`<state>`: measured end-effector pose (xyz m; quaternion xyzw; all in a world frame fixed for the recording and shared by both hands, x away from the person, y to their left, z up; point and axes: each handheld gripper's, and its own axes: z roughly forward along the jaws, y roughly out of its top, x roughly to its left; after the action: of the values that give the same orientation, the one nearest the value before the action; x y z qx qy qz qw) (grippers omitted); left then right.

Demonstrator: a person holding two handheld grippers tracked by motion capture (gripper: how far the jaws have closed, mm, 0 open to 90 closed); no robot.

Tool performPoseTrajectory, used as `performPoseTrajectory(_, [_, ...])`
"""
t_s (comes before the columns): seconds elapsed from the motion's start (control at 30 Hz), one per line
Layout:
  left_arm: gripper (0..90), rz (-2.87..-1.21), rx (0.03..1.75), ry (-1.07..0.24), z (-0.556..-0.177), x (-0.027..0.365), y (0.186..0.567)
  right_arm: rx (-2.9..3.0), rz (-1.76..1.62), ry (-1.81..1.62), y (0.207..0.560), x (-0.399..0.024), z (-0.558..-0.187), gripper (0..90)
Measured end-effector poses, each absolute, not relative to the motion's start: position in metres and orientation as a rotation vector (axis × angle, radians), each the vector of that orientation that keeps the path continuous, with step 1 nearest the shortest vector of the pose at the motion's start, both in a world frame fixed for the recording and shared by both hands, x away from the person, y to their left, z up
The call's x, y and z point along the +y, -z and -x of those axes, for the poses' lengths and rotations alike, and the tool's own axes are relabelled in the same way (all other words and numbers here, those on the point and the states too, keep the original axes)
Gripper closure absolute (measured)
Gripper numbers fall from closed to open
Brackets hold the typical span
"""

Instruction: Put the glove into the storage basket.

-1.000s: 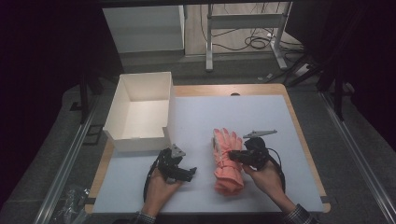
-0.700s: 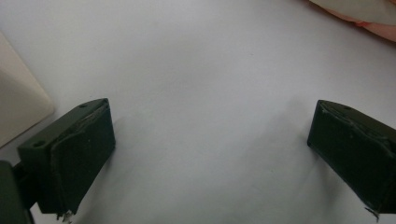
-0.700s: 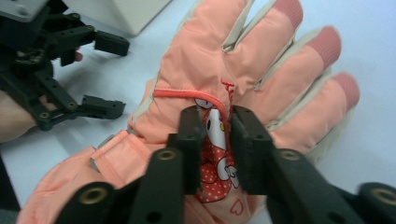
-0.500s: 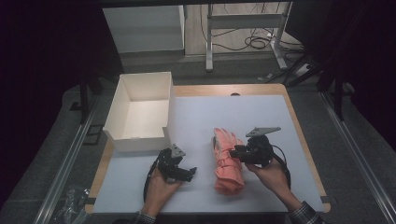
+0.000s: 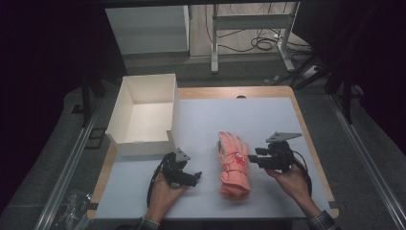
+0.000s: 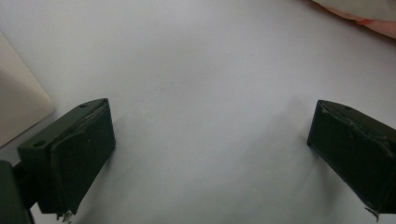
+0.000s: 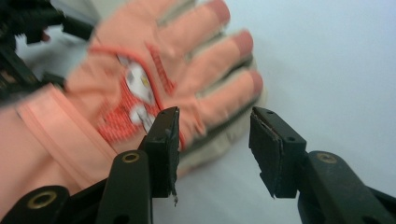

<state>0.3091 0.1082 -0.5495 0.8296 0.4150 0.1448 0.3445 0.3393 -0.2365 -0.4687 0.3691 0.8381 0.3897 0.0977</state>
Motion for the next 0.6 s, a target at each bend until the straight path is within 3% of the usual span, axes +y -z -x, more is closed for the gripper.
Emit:
performPoseTrajectory(0.1, [0.9,-2.164,1.072,-0.376,-0.309,0.109,0.549,2.499,-1.088,-1.145,0.477,-0.241,-0.337,52.8])
performPoseTrajectory(0.17, [0.9,-2.163,1.073,-0.376,-0.309,0.109,0.549,2.529,-1.067,-1.144,0.489,-0.245,-0.332,63.5])
performPoseTrajectory(0.2, [0.9,-2.163,1.073,-0.376,-0.309,0.109,0.549,2.529,-1.067,-1.144,0.489,-0.245,-0.332,63.5])
performPoseTrajectory(0.27, [0.9,-2.163,1.073,-0.376,-0.309,0.109,0.549,2.568,-1.048,-1.144,0.501,-0.247,-0.325,76.1])
performPoseTrajectory(0.47, [1.0,-2.162,1.074,-0.375,-0.309,0.109,0.549,2.618,-1.041,-1.152,0.517,-0.248,-0.316,86.0])
performPoseTrajectory(0.6, [1.3,-2.16,1.074,-0.374,-0.309,0.109,0.549,2.631,-0.99,-1.167,0.525,-0.245,-0.306,87.4])
